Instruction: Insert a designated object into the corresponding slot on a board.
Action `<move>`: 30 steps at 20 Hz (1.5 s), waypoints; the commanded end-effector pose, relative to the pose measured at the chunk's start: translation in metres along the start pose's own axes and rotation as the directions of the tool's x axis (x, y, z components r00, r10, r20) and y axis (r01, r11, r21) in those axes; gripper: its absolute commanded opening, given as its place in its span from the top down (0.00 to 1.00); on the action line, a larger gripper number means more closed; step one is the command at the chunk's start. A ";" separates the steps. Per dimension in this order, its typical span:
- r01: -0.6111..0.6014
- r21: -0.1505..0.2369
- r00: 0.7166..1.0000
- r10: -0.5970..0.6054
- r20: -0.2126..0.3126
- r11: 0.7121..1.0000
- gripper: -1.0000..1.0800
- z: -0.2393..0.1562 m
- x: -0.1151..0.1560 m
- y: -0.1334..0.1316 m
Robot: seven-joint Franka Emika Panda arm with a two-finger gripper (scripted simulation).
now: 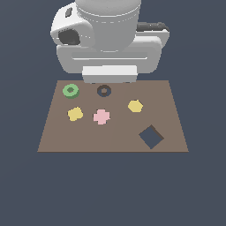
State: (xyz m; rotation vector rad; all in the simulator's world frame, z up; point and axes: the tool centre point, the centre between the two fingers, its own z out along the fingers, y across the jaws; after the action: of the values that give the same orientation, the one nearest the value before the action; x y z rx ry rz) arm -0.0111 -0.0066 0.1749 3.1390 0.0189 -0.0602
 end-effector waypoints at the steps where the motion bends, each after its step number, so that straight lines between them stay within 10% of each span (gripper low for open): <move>1: 0.000 0.000 1.000 0.000 0.000 1.000 0.04 0.000 0.000 0.000; 19: 0.163 -0.004 0.987 -0.163 -0.009 0.987 0.04 0.030 -0.028 0.032; 30: 0.392 -0.011 0.920 -0.393 -0.020 0.920 0.04 0.074 -0.058 0.087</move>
State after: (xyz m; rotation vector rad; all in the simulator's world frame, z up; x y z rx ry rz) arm -0.0667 -0.0855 0.1094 3.0841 0.5916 -0.0288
